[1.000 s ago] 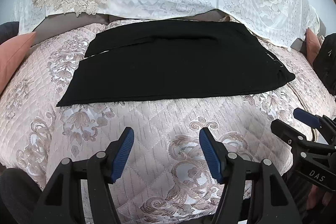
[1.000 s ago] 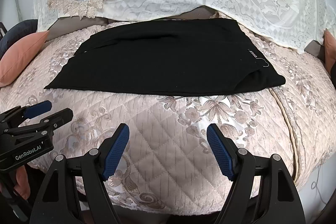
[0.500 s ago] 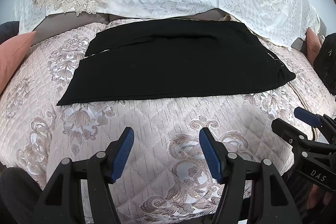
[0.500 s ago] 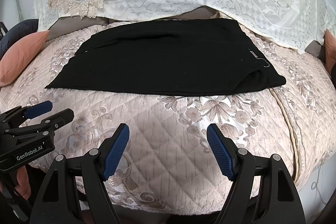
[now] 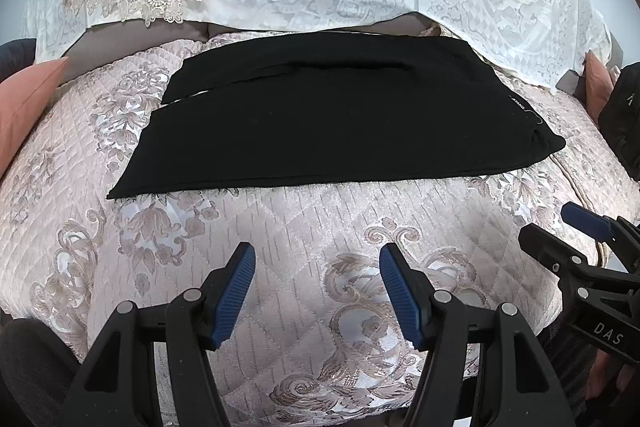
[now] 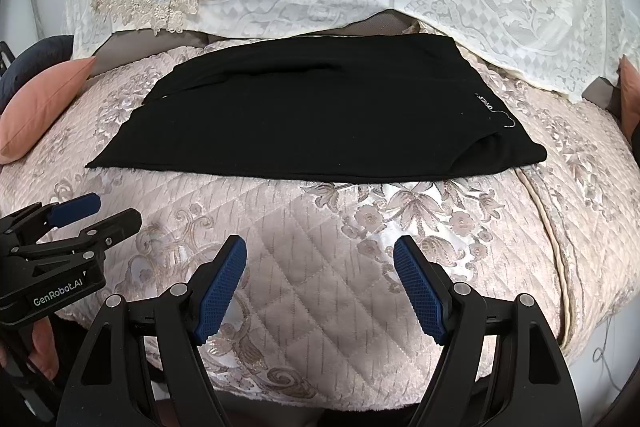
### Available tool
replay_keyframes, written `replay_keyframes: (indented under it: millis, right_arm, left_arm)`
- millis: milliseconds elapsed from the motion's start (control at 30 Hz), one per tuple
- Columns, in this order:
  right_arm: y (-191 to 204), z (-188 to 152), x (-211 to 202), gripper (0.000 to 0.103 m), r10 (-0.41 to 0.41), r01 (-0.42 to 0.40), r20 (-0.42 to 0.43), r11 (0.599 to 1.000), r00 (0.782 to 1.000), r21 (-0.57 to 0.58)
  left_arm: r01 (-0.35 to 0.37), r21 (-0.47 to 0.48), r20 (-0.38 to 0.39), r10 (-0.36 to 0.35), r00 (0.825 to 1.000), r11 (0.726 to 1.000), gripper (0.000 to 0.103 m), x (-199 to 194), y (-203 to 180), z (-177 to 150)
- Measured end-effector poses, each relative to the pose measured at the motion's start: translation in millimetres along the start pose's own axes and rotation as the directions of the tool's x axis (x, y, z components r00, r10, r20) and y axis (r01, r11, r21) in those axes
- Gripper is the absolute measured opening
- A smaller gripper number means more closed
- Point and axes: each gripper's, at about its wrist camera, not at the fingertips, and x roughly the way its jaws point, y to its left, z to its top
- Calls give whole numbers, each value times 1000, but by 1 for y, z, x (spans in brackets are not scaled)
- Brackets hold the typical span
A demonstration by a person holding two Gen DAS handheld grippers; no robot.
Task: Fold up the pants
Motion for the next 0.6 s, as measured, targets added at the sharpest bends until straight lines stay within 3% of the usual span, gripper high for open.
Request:
replay_keyframes:
  millis: [600]
  right_arm:
    - [-2, 1, 3, 76, 3, -2, -2, 1000, 1000, 4]
  left_arm:
    - [-5, 11, -8, 5, 1000, 1000, 67, 4, -1, 2]
